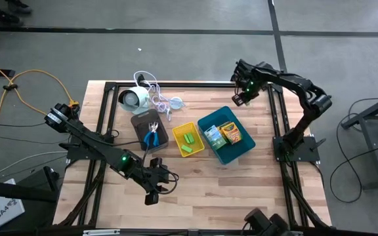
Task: Pick & Place School Supplies
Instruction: Put the green eraser into the yellow bin
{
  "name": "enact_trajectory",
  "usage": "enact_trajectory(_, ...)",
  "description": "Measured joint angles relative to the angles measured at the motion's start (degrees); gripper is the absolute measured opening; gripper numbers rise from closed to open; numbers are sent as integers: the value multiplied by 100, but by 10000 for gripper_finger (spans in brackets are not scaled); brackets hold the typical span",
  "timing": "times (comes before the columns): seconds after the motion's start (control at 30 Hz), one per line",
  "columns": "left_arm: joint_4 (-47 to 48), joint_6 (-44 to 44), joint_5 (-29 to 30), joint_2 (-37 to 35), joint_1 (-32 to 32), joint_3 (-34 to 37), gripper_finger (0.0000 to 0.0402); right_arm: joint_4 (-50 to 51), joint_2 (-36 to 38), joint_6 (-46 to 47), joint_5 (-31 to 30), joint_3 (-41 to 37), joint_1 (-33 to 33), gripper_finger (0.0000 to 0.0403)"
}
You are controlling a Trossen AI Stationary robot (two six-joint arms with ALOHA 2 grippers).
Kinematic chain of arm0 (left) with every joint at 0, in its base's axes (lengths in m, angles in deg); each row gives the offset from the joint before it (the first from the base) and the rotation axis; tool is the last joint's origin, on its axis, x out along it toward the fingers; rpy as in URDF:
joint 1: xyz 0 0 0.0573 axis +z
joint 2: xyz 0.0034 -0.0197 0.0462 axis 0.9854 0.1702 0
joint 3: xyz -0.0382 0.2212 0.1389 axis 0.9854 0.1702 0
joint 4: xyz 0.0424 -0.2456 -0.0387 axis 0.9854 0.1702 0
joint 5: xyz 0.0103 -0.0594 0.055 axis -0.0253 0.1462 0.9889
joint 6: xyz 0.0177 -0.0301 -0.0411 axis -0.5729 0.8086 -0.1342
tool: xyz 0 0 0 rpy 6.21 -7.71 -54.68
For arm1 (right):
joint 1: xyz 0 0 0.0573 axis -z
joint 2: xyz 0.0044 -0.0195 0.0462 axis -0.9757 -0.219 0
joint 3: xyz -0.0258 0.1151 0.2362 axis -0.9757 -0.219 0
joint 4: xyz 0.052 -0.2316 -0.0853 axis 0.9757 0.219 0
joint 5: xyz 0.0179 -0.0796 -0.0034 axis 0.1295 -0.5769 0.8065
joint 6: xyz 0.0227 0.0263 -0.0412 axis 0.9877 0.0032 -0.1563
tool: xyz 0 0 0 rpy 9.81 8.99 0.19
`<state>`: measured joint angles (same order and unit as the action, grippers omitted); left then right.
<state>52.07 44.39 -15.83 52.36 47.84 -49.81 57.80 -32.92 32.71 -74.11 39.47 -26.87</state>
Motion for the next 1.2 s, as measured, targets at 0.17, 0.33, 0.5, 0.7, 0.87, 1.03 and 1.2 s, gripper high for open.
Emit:
enact_trajectory(0.17, 0, 0, 1, 0, 0, 0, 141, 125, 2, 28, 653, 393, -249, 76)
enact_trajectory(0.33, 0, -2, -1, 0, -2, 0, 141, 58, 4, 171, 1342, 637, -751, 77)
enact_trajectory(0.5, 0, -2, 1, 0, 0, 0, 141, -178, 4, 220, 1683, 697, -1455, 77)
enact_trajectory(0.7, 0, -2, 1, 0, 0, 0, 141, -778, 4, 503, 1805, 697, -2392, 77)
enact_trajectory(0.87, 0, -2, 2, 0, -1, 0, 141, -1496, 4, 689, 2051, 697, -3071, 77)
enact_trajectory(1.03, 0, -2, 2, 0, 0, 0, 141, -2120, 4, 817, 1810, 697, -3608, 78)
enact_trajectory(1.2, -4, -2, 2, 0, -2, 0, 141, -2752, -138, 819, 1740, 701, -4002, 78)
